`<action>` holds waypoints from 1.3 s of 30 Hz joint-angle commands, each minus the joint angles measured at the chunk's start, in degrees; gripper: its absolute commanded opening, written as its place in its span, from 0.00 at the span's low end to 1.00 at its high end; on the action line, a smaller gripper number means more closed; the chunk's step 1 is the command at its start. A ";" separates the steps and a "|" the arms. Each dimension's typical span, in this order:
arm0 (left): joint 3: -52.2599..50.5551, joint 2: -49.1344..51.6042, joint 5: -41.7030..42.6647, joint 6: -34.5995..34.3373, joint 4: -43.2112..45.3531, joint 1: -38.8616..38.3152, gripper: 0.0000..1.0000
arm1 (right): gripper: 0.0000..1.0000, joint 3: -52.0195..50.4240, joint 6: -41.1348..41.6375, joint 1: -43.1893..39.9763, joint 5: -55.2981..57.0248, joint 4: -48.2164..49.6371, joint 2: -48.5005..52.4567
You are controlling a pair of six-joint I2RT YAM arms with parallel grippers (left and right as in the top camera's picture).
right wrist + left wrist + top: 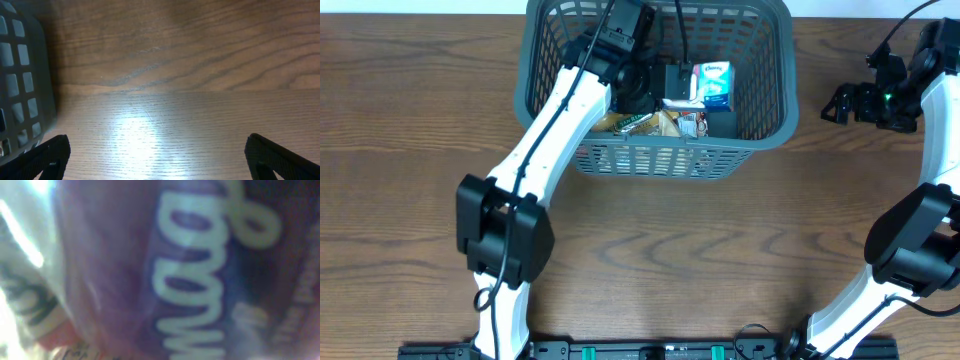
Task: Pack container
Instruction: 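Lower the tissue box into the basket and open the left gripper, then move the left gripper to the mint-green pouch and grasp it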
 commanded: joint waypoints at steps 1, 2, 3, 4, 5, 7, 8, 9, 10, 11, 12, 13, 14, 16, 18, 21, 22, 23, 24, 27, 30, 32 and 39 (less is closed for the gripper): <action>0.59 0.55 0.76 -0.81 -0.13 1.40 0.33 | 0.99 -0.04 0.11 0.46 -0.50 -0.15 0.26; 0.59 0.68 0.76 -1.36 -0.24 1.55 0.36 | 0.99 -0.04 0.11 0.46 -0.50 -0.15 0.28; 0.59 0.74 0.76 -1.46 -0.57 1.79 0.38 | 0.99 -0.04 0.11 0.46 -0.50 -0.15 0.26; 0.59 0.74 0.76 -1.60 -0.72 1.95 0.41 | 0.99 -0.04 0.11 0.46 -0.50 -0.15 0.28; 0.59 0.74 0.76 -1.62 -0.92 2.12 0.50 | 0.99 -0.04 0.11 0.46 -0.48 -0.15 0.28; 0.59 0.59 0.74 -1.86 -1.29 2.32 0.92 | 0.99 -0.04 0.09 0.46 -0.48 -0.13 0.28; 0.59 0.52 0.76 -2.25 -1.42 2.29 0.99 | 0.99 -0.04 0.09 0.46 -0.48 -0.13 0.28; 0.61 0.37 0.76 -2.27 -1.68 2.29 0.99 | 0.99 -0.04 0.09 0.46 -0.48 -0.13 0.26; 0.61 0.24 0.76 -2.27 -1.88 2.29 0.98 | 0.99 -0.04 0.09 0.46 -0.48 -0.13 0.28; 0.61 0.00 0.76 -2.27 -2.05 2.25 0.98 | 0.99 -0.04 0.09 0.46 -0.48 -0.13 0.28; 0.61 -0.35 0.76 -2.73 -2.10 2.19 0.99 | 0.99 -0.04 0.09 0.46 -0.48 -0.09 0.26; 0.61 -0.79 0.76 -4.20 -2.01 2.14 0.99 | 0.99 -0.04 0.09 0.46 -0.48 -0.07 0.28; 0.61 -1.20 0.76 -4.98 -2.01 2.14 0.98 | 0.99 -0.04 0.07 0.46 -0.48 -0.07 0.28; 0.61 -2.97 0.74 -7.61 -2.03 2.14 0.98 | 0.99 -0.04 0.07 0.44 -0.46 -0.09 0.28; 0.66 -5.60 0.72 -10.82 -2.01 2.16 0.98 | 0.99 -0.04 0.07 0.44 -0.46 -0.07 0.28; 0.66 -10.62 0.55 -12.44 -1.99 2.49 0.98 | 0.99 -0.04 0.07 0.46 -0.48 0.09 0.28; 0.66 -12.35 0.55 -12.44 -1.97 2.73 0.98 | 0.99 -0.04 0.07 0.46 -0.48 0.11 0.26; 0.66 -14.47 0.52 -12.59 -1.81 3.08 0.98 | 0.99 -0.04 0.07 0.44 -0.48 0.09 0.28; 0.66 -16.20 0.46 -13.42 -1.51 3.52 0.98 | 0.99 -0.04 0.07 0.44 -0.48 0.09 0.28; 0.66 -21.42 -3.48 -25.16 1.03 5.66 0.98 | 0.99 -0.04 0.07 0.46 -0.46 0.07 0.28; 0.66 -26.38 -9.25 -36.52 0.11 9.38 0.98 | 0.99 -0.04 0.07 0.46 -0.48 0.09 0.28; 0.66 -29.18 -10.23 -39.91 -2.62 12.57 0.98 | 0.99 -0.04 0.07 0.46 -0.48 0.07 0.28; 0.66 -34.80 -13.03 -51.21 -17.53 27.71 0.99 | 0.99 -0.04 0.04 0.46 -0.48 0.09 0.26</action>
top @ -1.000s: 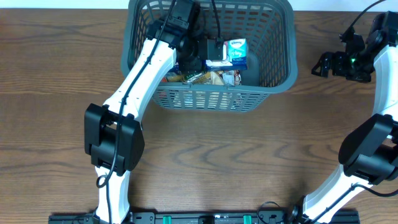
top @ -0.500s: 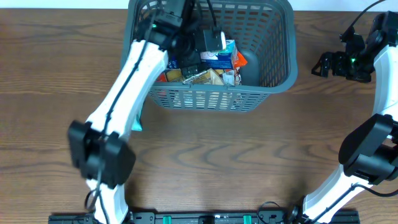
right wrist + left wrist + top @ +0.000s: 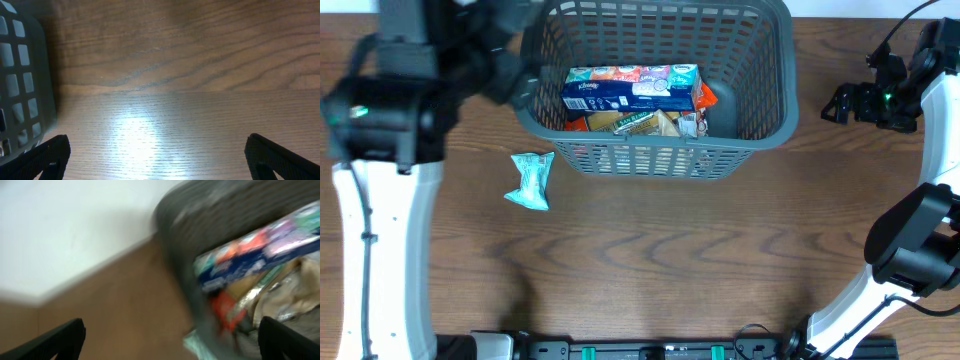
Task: Pack container
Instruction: 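Move the left gripper to the mint-green pouch and grasp it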
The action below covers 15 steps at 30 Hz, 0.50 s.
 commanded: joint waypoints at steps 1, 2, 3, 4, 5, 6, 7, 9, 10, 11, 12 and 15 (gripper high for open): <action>0.22 -1.03 -3.06 -10.91 -4.87 7.72 0.99 | 0.99 -0.04 -0.02 0.46 -0.46 0.02 0.26; 0.15 -0.98 -3.06 -12.92 -6.88 10.51 0.99 | 0.99 -0.04 -0.42 0.46 -0.48 0.02 0.28; -0.13 -0.79 -3.02 -15.21 -8.66 13.11 0.98 | 0.99 -0.04 -0.42 0.46 -0.48 0.04 0.28; -0.66 -0.74 -2.99 -17.22 -9.66 15.10 0.99 | 0.99 -0.04 -0.42 0.46 -0.48 0.13 0.28; -1.44 -0.70 -2.93 -19.02 -10.29 16.90 0.98 | 0.99 -0.04 -0.44 0.46 -0.48 0.20 0.28; -2.64 -0.70 -2.51 -20.13 -10.49 18.60 0.99 | 0.99 -0.04 -0.42 0.46 -0.48 0.26 0.26; -3.82 -0.72 -1.88 -20.41 -10.49 19.65 0.99 | 0.99 -0.04 -0.59 0.46 -0.48 0.33 0.28; -6.99 -0.68 -1.07 -20.37 -9.94 20.98 0.99 | 0.99 -0.04 -0.57 0.46 -0.48 0.46 0.28; -8.83 -0.68 -1.07 -20.31 -9.51 21.16 0.99 | 0.99 -0.04 -0.57 0.46 -0.48 0.50 0.28; -10.80 -0.66 -1.07 -20.17 -9.05 21.22 0.99 | 0.99 -0.04 -0.59 0.46 -0.48 0.52 0.26; -13.42 -0.59 -1.05 -20.20 -8.20 21.20 0.99 | 0.99 -0.04 -0.59 0.46 -0.48 0.57 0.28; -21.46 -0.44 2.14 -20.22 -4.22 21.20 0.99 | 0.99 -0.04 -0.57 0.46 -0.48 0.72 0.28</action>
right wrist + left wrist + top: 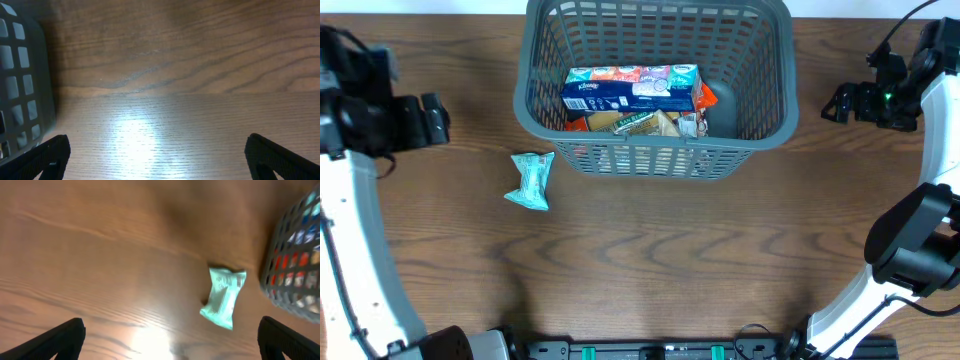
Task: Pack container
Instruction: 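Move the left gripper to the mint-green pouch and grasp it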
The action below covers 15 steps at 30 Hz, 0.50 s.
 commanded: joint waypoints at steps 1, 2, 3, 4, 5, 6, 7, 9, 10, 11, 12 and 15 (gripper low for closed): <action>-8.61 0.37 4.94 -1.66 3.67 0.15 0.98 | 0.99 -0.04 -0.55 0.46 -0.48 0.09 0.26; -11.34 0.42 6.36 -1.68 5.49 0.15 0.99 | 0.99 -0.04 -0.57 0.46 -0.48 0.07 0.28; -13.44 0.63 7.06 -1.88 6.93 0.09 0.99 | 0.99 -0.04 -0.55 0.46 -0.48 0.07 0.28; -15.41 0.90 7.56 -1.97 8.13 -0.11 0.99 | 0.99 -0.04 -0.55 0.46 -0.48 0.07 0.28; -16.74 1.20 7.56 -2.10 8.87 -0.31 0.99 | 0.99 -0.04 -0.55 0.46 -0.48 0.04 0.28; -17.86 1.64 7.56 -2.08 9.38 -0.61 0.98 | 0.99 -0.04 -0.55 0.46 -0.48 0.04 0.28; -18.75 2.27 7.54 -2.08 9.75 -1.01 0.98 | 0.99 -0.04 -0.52 0.46 -0.50 0.04 0.28; -19.54 3.85 7.54 -2.05 9.73 -1.88 0.99 | 0.99 -0.04 -0.55 0.46 -0.48 0.04 0.28; -19.78 4.72 7.54 -2.05 9.75 -2.40 0.99 | 0.99 -0.04 -0.55 0.46 -0.50 0.04 0.26; -19.93 5.64 7.54 -2.05 9.75 -2.95 0.99 | 0.99 -0.04 -0.52 0.46 -0.50 0.04 0.28; -19.93 6.82 7.54 -2.05 9.73 -3.65 0.99 | 0.99 -0.04 -0.55 0.46 -0.50 0.07 0.28; -19.93 9.77 7.54 -2.05 10.21 -5.57 0.99 | 0.99 -0.04 -0.55 0.46 -0.48 0.04 0.28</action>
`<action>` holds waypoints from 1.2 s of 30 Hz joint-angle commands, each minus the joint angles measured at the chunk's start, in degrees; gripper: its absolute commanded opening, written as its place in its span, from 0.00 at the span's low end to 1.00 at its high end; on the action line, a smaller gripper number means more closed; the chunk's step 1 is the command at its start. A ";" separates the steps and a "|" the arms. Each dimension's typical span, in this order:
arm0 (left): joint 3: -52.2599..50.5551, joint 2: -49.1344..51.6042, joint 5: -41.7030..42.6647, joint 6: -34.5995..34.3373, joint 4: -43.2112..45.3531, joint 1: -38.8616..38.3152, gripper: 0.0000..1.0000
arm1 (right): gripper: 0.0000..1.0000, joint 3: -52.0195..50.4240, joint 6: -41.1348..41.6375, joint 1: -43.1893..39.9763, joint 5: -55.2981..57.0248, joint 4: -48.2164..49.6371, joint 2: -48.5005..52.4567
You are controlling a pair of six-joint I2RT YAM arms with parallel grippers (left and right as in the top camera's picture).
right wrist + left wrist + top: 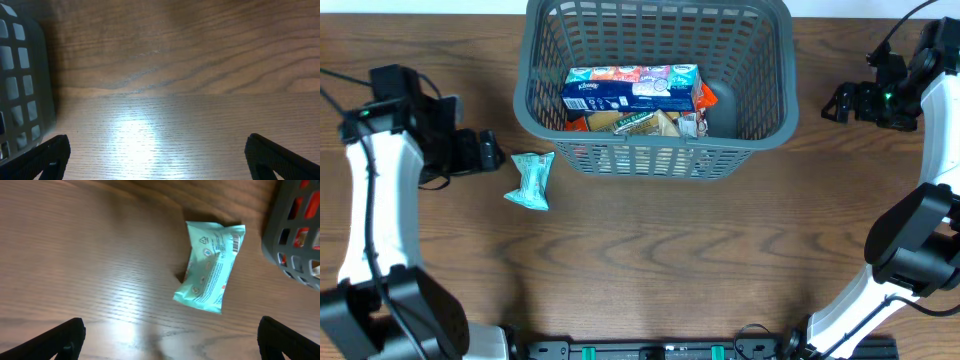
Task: Pack container
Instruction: 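Move the left gripper to the mint-green pouch and grasp it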
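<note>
A grey plastic basket (750,130) stands at the table's far middle, holding a long tissue box (630,87) on top of several snack packets. A small teal packet (531,180) (210,266) lies on the wood just left of the basket's front corner. My left gripper (490,153) (170,342) hovers open a little to the packet's left, nothing between its fingers. Far off to the right of the basket, my right gripper (838,103) (157,157) is open over bare wood.
The basket wall (295,245) rises close to the right of the teal packet. The basket's right side (20,75) shows at the left edge of the right wrist view. Wooden tabletop (670,270) stretches in front of the basket.
My left gripper has moved from the far left edge of the table toward the teal packet, which now fills more of the left wrist view. The right arm has not moved.
My left gripper was down inside the basket, its camera pressed against packaging. Then the arm was raised at the upper left and the tissue box lay across the basket's contents, the teal packet on the table. It then stood at the far left, and now near the packet.
</note>
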 commanded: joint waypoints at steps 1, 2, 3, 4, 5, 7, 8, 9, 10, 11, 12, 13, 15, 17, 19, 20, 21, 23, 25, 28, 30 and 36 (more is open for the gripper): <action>-0.07 3.58 0.81 -0.72 0.59 -2.27 0.99 | 0.99 -0.04 -0.55 0.46 -0.48 -0.02 0.28; -0.07 4.44 0.79 -0.72 0.94 -2.82 0.99 | 0.99 -0.04 -0.55 0.46 -0.50 -0.02 0.28; -0.07 5.40 0.79 -0.72 1.38 -3.43 0.98 | 0.99 -0.04 -0.55 0.46 -0.50 -0.02 0.28; -0.07 6.19 0.79 -0.68 1.70 -3.89 0.98 | 0.99 -0.04 -0.55 0.46 -0.50 -0.04 0.28; -0.07 6.91 0.79 -0.68 2.05 -4.35 0.99 | 0.99 -0.04 -0.52 0.46 -0.48 -0.07 0.26; -0.07 8.50 0.79 -0.66 2.91 -5.22 0.99 | 0.99 -0.04 -0.55 0.46 -0.48 -0.13 0.28; -0.07 9.16 0.79 -0.68 3.26 -5.57 0.98 | 0.99 -0.04 -0.52 0.46 -0.50 -0.13 0.28; -0.07 9.68 0.79 -0.68 3.65 -5.90 0.99 | 0.99 -0.04 -0.52 0.46 -0.50 -0.15 0.28; -0.07 10.29 0.79 -0.68 4.07 -6.21 0.99 | 0.99 -0.04 -0.52 0.46 -0.50 -0.15 0.26; -0.07 10.84 0.79 -0.68 4.46 -6.56 0.98 | 0.99 -0.04 -0.55 0.46 -0.50 -0.15 0.28; -0.07 11.28 0.79 -0.68 4.83 -6.84 0.99 | 0.99 -0.04 -0.55 0.46 -0.48 -0.13 0.28; -0.07 11.78 0.79 -0.68 5.16 -7.10 0.99 | 0.99 -0.04 -0.55 0.46 -0.50 -0.13 0.26; -0.07 12.70 0.81 -0.72 5.75 -7.65 0.99 | 0.99 -0.04 -0.55 0.46 -0.48 -0.13 0.28; -0.11 13.60 0.81 -0.72 6.25 -8.13 0.99 | 0.99 -0.04 -0.55 0.46 -0.48 -0.04 0.28; -0.17 14.53 0.79 -0.72 6.78 -8.59 0.99 | 0.99 -0.04 -0.55 0.46 -0.48 -0.02 0.28; -0.17 15.06 0.81 -0.72 7.15 -8.90 0.99 | 0.99 -0.04 -0.55 0.46 -0.48 -0.04 0.28; -0.17 15.34 0.81 -0.72 7.28 -8.98 0.99 | 0.99 -0.04 -0.55 0.46 -0.48 -0.04 0.28; -0.17 16.02 0.81 -0.74 7.61 -9.22 0.99 | 0.99 -0.04 -0.55 0.46 -0.48 -0.04 0.28; -0.17 16.59 0.81 -0.74 7.85 -9.35 0.99 | 0.99 -0.04 -0.55 0.46 -0.48 -0.04 0.28; -0.20 17.49 0.81 -0.72 8.04 -9.35 0.98 | 0.99 -0.04 -0.57 0.46 -0.48 -0.04 0.28; -0.33 18.05 0.81 -0.61 8.26 -9.35 0.98 | 0.99 -0.04 -0.57 0.46 -0.48 -0.04 0.26; -3.48 18.23 0.81 -0.28 11.37 -9.35 0.99 | 0.99 -0.04 -0.55 0.46 -0.48 -0.04 0.28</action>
